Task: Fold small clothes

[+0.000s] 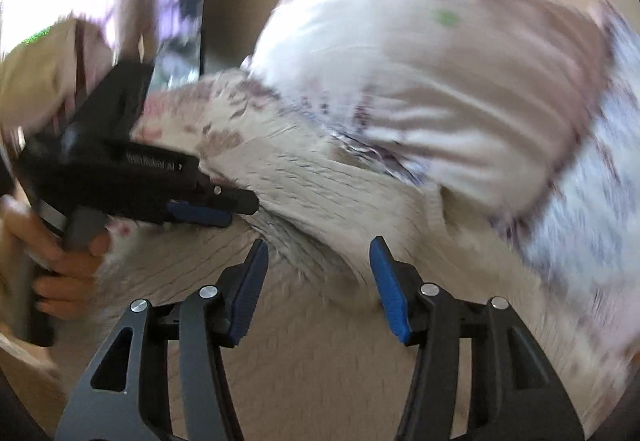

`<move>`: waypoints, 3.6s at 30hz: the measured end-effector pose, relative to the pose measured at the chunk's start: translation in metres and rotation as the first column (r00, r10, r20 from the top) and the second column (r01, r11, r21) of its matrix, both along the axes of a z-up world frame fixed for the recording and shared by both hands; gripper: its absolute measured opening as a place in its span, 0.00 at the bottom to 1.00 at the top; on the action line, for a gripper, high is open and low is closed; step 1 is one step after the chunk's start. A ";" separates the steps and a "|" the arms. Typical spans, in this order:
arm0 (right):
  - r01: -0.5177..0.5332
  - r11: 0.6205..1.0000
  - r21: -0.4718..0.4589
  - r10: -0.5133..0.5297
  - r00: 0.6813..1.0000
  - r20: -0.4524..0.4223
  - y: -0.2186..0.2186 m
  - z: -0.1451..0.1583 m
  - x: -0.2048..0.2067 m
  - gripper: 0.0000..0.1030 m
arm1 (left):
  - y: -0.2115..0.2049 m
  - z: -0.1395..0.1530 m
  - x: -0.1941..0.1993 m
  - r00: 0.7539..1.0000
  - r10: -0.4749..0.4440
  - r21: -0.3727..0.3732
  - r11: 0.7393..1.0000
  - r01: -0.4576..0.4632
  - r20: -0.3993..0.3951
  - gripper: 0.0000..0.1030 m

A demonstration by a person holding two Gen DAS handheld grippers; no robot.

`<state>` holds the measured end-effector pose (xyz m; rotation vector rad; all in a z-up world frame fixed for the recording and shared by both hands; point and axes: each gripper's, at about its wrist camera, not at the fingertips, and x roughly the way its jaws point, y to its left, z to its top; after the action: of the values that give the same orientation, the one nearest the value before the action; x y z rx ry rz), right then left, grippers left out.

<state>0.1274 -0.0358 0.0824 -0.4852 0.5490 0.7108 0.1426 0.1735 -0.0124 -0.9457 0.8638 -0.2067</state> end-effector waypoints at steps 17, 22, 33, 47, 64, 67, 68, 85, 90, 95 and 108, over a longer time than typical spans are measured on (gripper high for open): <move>0.508 0.773 0.380 -0.444 0.861 -0.248 -0.093 0.003 0.040 0.07 | 0.012 -0.012 -0.006 0.997 0.073 -0.029 0.997 -0.073 -0.019 0.17; 0.839 0.445 0.313 -0.620 0.541 -0.568 -0.221 -0.042 0.022 0.08 | 0.012 -0.012 -0.006 0.997 0.076 -0.024 0.997 -0.077 -0.019 0.17; 0.590 0.778 0.218 -0.567 0.807 -0.162 -0.179 -0.006 -0.005 0.39 | 0.013 -0.013 -0.004 0.997 0.072 -0.028 0.997 -0.073 -0.026 0.17; 0.257 0.937 -0.237 -0.228 0.963 0.144 -0.070 -0.051 0.003 0.07 | 0.013 -0.013 -0.004 0.997 0.065 -0.038 0.997 -0.066 -0.033 0.17; 0.863 0.257 0.435 -0.370 0.503 -0.781 -0.323 -0.067 0.023 0.45 | 0.012 -0.012 -0.005 0.997 0.064 -0.047 0.997 -0.065 -0.036 0.17; 0.877 0.235 0.419 -0.370 0.479 -0.796 -0.325 -0.071 0.028 0.45 | 0.012 -0.012 -0.006 0.997 0.063 -0.051 0.997 -0.065 -0.038 0.17; 0.880 0.230 0.416 -0.365 0.475 -0.801 -0.325 -0.073 0.028 0.45 | 0.012 -0.012 -0.006 0.997 0.064 -0.051 0.997 -0.066 -0.038 0.17; 0.886 0.315 0.341 -0.520 0.462 -0.718 -0.306 -0.080 0.037 0.07 | 0.013 -0.011 -0.005 0.997 0.063 -0.050 0.997 -0.066 -0.051 0.17; 0.853 0.347 0.389 -0.456 0.516 -0.725 -0.318 -0.066 0.022 0.31 | 0.009 -0.001 -0.013 0.999 -0.009 -0.012 1.000 0.008 -0.047 0.24; 0.799 0.401 0.448 -0.412 0.595 -0.690 -0.346 -0.050 -0.030 0.59 | 0.009 0.028 -0.050 0.986 -0.155 0.088 0.985 0.150 0.064 0.37; 0.820 0.444 0.362 -0.345 0.529 -0.775 -0.385 -0.086 -0.115 0.41 | 0.017 0.025 -0.133 0.951 -0.309 0.224 0.927 0.300 0.007 0.53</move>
<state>0.0122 -0.4206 -0.0034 0.7441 0.9367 0.2526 0.0093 0.1909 0.0121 -0.5941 0.9709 -0.3886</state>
